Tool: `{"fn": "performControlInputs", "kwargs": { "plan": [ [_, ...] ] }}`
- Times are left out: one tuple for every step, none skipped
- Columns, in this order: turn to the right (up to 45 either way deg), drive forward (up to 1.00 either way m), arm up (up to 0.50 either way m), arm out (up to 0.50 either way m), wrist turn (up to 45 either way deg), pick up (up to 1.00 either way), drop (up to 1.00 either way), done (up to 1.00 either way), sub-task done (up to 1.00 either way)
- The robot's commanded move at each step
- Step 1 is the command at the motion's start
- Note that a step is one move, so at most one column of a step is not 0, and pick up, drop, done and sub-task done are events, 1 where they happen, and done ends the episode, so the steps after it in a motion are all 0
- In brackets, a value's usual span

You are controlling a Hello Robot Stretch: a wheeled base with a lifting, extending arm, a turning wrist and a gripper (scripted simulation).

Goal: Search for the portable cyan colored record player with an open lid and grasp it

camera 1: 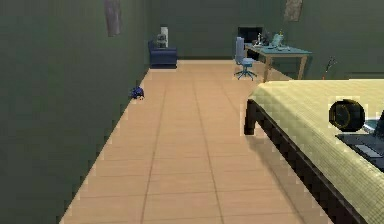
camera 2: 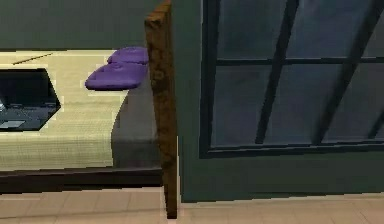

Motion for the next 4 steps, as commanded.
{"fn": "performControlInputs", "kwargs": {
  "plan": [
    [-3.0,0.0,0.0,0.0,0.0,0.0,0.0,0.0,0.0],
    [0.0,1.0,0.0,0.0,0.0,0.0,0.0,0.0,0.0],
    [0.0,1.0,0.0,0.0,0.0,0.0,0.0,0.0,0.0],
    [0.0,0.7,0.0,0.0,0.0,0.0,0.0,0.0,0.0]
  ]
}}
